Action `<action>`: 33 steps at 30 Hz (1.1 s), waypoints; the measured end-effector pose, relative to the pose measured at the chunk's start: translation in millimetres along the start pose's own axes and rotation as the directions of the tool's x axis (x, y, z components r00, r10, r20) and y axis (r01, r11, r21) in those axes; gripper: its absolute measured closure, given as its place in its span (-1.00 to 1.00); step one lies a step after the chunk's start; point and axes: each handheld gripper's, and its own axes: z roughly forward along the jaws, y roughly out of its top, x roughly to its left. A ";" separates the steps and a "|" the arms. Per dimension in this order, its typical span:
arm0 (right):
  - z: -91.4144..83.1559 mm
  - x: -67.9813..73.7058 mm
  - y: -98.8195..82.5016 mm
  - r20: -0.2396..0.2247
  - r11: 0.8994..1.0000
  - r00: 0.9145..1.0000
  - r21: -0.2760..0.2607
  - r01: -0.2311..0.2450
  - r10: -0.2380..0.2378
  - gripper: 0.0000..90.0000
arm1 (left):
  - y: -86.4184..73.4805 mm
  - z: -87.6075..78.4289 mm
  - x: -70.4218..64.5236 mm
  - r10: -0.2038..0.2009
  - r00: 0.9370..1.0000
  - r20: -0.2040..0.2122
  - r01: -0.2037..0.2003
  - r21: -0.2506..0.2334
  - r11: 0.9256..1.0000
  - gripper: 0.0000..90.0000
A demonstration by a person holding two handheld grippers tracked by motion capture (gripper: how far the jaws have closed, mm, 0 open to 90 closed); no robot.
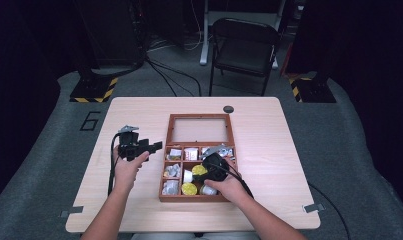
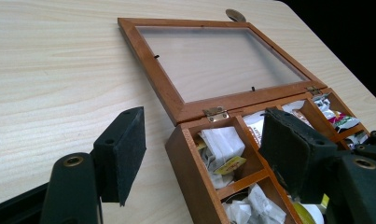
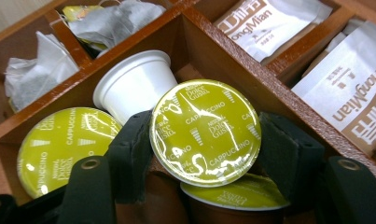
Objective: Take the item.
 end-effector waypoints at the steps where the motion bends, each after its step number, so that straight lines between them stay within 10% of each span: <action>1: -1.5 0.7 0.5 0.001 1.000 1.000 -0.001 0.004 -0.004 -0.17 | 0.0 -0.1 -0.3 -0.004 1.000 -0.001 0.004 -0.002 1.000 -0.31; 33: -48.0 -7.8 6.1 0.086 0.993 0.996 -0.112 0.039 -0.030 -0.17 | 3.9 2.2 0.8 -0.003 1.000 0.010 0.003 -0.004 1.000 -0.31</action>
